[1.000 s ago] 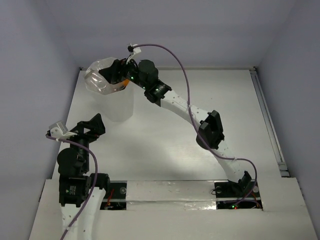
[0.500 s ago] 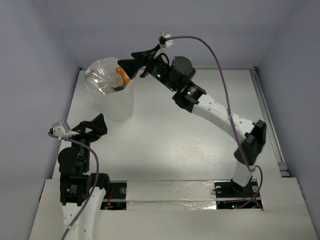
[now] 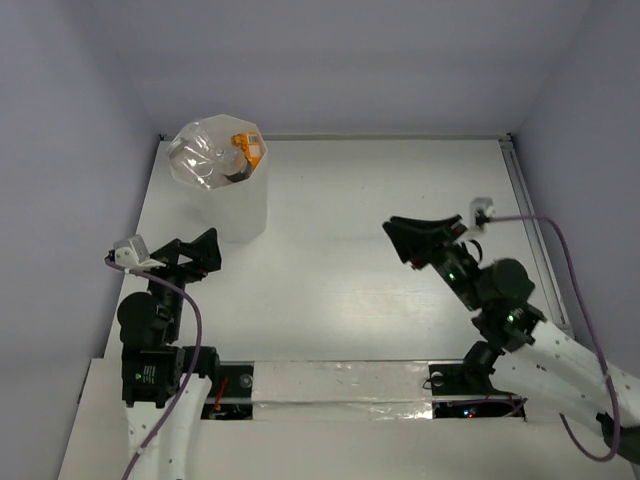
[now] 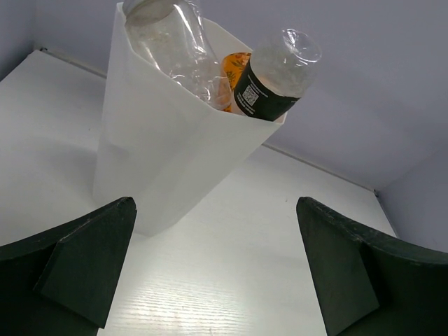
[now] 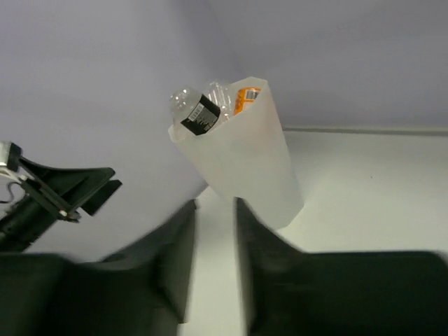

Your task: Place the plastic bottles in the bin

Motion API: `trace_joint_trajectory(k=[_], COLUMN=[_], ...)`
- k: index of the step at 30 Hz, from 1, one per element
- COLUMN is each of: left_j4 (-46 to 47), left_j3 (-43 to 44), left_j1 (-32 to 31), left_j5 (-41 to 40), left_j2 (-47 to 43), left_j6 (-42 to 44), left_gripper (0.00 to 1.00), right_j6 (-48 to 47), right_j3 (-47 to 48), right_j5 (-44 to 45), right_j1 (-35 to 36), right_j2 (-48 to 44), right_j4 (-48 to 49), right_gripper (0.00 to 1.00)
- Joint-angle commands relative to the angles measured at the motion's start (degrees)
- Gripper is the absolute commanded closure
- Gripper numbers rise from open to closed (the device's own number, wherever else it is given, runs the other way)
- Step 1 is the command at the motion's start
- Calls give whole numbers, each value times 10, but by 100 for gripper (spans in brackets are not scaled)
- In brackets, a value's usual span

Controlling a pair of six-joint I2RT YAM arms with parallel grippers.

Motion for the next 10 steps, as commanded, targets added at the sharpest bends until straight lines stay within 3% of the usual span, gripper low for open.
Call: trace_joint_trajectory(k=[1,2,3,5,6,10], left_j4=[40,42,43,46,48,49], left_j3=[-7,-7,-8,-10,-10,-10], left_j1=[3,3,3,3,3,3], left_j5=[32,35,41,48,54,57], left_j2=[17,20,23,29,31,42], left_j6=[11,11,12,11,12,11], left_gripper=[1,1,1,1,1,1], right_j6=[31,44,51,62,69,70], right_j3=[-79,-98,-128,-145,-154,-165], right_j5=[86,100,112,158,172,209], right_j1=[3,3,3,3,3,3], right_j2=[-147,-187,-264,-333,-388,-456], right_j4=[-96,-124,-179,-236,-265,-323], right_gripper=[58,37,29,18,16,16])
